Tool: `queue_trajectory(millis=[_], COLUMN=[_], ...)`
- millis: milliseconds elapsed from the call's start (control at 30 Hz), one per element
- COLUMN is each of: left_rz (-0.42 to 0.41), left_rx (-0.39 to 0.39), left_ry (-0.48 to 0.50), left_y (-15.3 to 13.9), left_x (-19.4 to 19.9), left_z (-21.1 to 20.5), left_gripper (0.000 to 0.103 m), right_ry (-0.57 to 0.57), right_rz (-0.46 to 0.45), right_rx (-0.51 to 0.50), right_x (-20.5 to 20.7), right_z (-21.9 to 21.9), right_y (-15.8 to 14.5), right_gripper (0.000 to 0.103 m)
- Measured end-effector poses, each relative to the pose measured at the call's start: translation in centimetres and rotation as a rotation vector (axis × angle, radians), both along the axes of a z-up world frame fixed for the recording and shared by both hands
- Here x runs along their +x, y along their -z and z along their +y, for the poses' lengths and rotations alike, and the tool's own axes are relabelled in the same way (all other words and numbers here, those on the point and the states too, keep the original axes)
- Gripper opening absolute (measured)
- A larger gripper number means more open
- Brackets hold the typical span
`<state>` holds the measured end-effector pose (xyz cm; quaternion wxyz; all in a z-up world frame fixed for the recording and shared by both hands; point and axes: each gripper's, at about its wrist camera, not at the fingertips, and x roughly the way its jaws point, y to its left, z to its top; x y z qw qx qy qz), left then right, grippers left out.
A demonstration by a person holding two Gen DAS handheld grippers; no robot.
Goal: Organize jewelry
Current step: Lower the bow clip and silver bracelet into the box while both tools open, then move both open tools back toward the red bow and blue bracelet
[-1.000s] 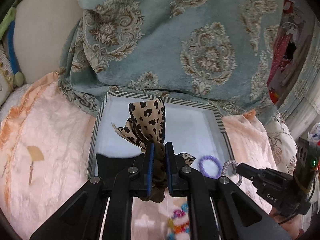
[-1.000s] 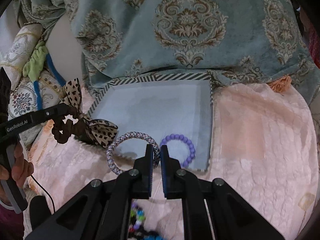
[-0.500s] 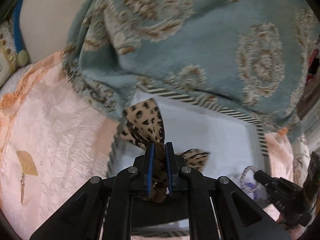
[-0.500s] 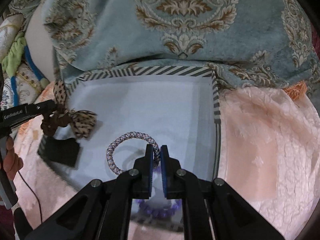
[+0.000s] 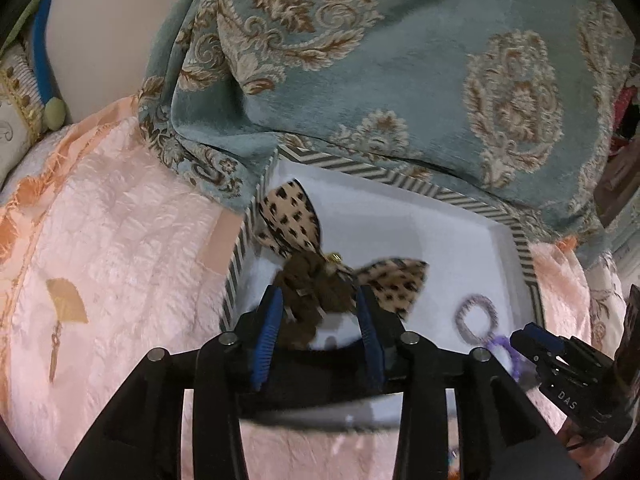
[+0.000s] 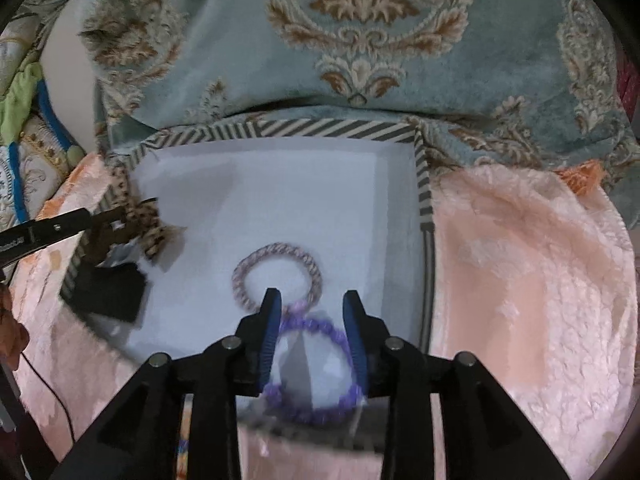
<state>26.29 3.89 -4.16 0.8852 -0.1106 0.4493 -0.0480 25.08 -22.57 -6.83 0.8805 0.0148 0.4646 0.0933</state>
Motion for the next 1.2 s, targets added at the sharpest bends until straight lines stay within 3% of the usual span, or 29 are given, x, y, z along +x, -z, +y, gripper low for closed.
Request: queue_trajectory(millis=[233, 333, 700, 900, 1200], left_rz=[-0.007, -0.028, -0.095, -0.112, -0.039], left_rx=[-0.012, 0.027, 0.104, 0.129, 0.014], left_ry=[0.046, 0.050, 0.058, 0.070, 0.085], left_y=[-1.3, -1.9, -3.1, -3.1, -2.0], left_x=[-5.1, -7.2, -15.5, -18.9, -21.7], left_z=[-1.6, -2.2, -3.3, -4.0, -3.2], left_gripper=[0.022, 0.022, 0.022, 0.022, 0.022], right_ry=[0.008, 0.008, 0.007, 0.009, 0.016], right_rz=[-0.030, -0.035, -0.059, -0.066, -0.042], right_rx=[0.054, 0.063, 0.102, 0.074, 0.061], right_x=[-5.8, -8.2, -15.7, -18.5, -21.6], right_z=[-0.6, -0.5, -0.5, -0.6, -2.0], right_y=[-2.5, -2.9, -4.3, -4.5, -3.3], right_gripper=[0.047, 0.050, 0.052, 0.056, 0.057])
